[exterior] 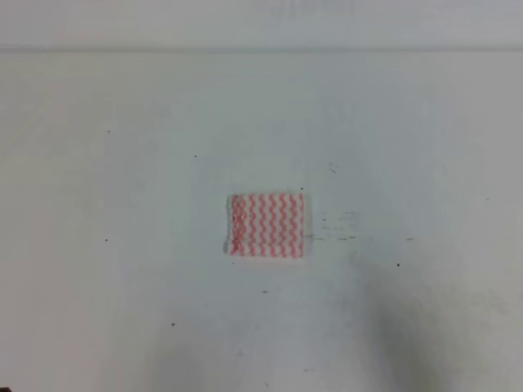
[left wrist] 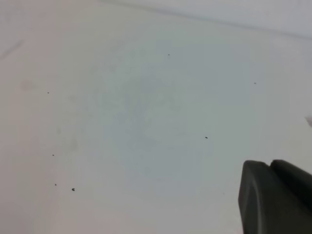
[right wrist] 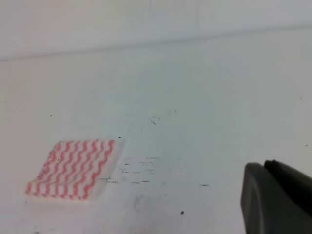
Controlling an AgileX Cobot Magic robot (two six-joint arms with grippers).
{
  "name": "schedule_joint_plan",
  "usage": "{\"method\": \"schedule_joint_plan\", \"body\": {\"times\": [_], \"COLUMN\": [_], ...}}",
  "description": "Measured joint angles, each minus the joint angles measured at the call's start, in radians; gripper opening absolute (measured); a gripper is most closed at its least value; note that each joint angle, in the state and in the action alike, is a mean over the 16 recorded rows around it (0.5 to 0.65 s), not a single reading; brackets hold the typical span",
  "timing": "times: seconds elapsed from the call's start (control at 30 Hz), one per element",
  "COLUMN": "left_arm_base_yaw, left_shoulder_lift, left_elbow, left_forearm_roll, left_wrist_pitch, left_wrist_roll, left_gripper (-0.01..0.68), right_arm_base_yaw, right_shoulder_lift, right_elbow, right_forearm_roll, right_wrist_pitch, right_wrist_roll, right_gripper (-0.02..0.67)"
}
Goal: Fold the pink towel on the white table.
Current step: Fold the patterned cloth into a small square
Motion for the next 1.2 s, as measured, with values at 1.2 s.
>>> {"method": "schedule_joint_plan", "body": {"times": [1.2], "left_arm_base_yaw": [0.000], "left_shoulder_lift": [0.015], "left_elbow": [0.003], "left_forearm_roll": [0.002], "left_wrist_pitch": [-0.013], "left_wrist_roll": [0.006], "left_gripper": [-0.004], "right_arm_base_yaw": [-0.309], "right_shoulder_lift": [-0.600], "right_elbow": [0.205], "right_forearm_roll": [-0.070], "right_wrist_pitch": [0.287], "right_wrist_roll": [-0.076], "right_gripper": [-0.018]}}
